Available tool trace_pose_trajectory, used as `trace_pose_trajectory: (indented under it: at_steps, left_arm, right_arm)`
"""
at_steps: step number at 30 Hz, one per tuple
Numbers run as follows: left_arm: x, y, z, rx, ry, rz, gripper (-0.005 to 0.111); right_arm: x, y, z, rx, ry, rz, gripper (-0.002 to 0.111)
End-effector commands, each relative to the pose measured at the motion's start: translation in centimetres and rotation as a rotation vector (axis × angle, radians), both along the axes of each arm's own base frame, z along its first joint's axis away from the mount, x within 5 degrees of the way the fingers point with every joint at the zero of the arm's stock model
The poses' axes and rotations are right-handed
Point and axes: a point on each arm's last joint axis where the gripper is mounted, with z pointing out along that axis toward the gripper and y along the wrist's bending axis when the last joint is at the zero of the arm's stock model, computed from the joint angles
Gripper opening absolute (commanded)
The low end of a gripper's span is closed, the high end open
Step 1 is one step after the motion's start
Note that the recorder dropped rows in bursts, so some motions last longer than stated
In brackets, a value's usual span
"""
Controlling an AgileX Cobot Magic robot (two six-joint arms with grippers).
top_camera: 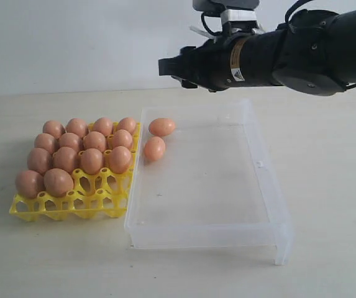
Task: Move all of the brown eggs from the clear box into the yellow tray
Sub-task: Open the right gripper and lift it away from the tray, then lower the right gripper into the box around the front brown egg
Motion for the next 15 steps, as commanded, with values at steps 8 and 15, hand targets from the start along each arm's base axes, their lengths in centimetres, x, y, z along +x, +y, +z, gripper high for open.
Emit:
trace_pose_trajectory:
  at_steps: [8, 15]
  left_arm:
    - [0.0, 0.0, 0.2, -0.003, -0.016, -0.004, 0.0]
    - [0.0, 0.0, 0.2, -0.003, -0.016, -0.004, 0.0]
  right_arm:
    - [2.9, 2.2, -5.7, 0.217, 0.152, 0.105, 0.025]
    - [2.6, 3.0, -5.8, 0.068, 0.148, 0.232, 0.025]
